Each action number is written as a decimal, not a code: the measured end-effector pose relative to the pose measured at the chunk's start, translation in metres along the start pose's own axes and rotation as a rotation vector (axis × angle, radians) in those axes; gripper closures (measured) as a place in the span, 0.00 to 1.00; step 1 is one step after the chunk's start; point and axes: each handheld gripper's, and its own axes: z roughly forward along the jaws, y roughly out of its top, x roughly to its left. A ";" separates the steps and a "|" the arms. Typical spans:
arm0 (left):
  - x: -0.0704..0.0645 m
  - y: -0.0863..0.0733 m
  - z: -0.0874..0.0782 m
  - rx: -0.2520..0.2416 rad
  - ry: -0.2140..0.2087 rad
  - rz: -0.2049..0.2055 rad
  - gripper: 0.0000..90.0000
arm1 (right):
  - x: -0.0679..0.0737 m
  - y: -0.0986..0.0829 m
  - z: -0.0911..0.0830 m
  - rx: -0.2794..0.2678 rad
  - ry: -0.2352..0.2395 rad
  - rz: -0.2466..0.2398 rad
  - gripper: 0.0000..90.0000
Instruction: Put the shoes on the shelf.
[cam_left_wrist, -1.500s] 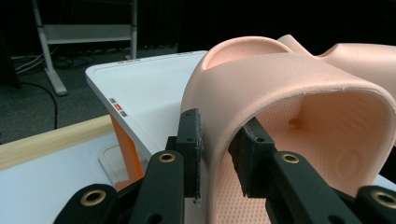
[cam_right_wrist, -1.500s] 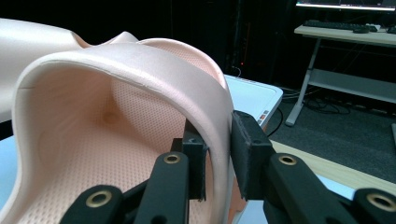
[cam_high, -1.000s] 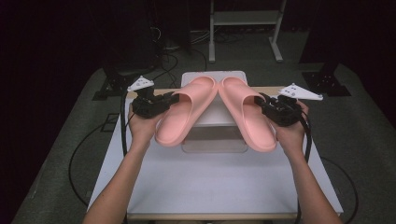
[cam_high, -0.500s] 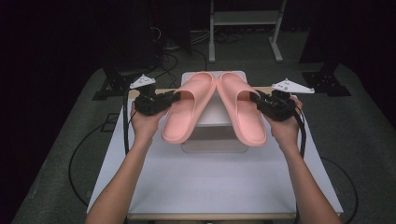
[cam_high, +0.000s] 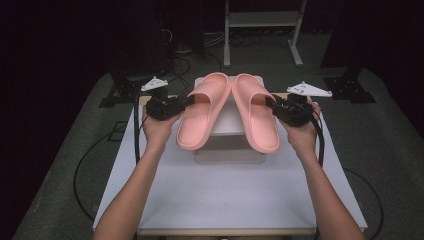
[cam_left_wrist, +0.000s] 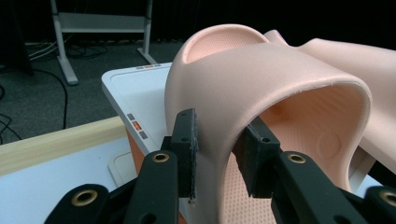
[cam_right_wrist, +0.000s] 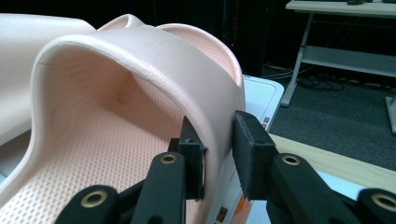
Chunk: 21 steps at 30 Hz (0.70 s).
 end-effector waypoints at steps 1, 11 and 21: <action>0.000 0.000 0.000 0.002 0.001 -0.006 0.77 | 0.000 0.000 0.001 0.000 0.001 0.002 0.82; 0.000 0.001 0.008 0.005 0.002 -0.016 0.77 | 0.001 0.001 0.008 0.008 0.000 0.013 0.80; 0.002 0.002 0.015 0.004 0.006 -0.036 0.75 | 0.001 0.004 0.015 0.008 -0.023 0.020 0.79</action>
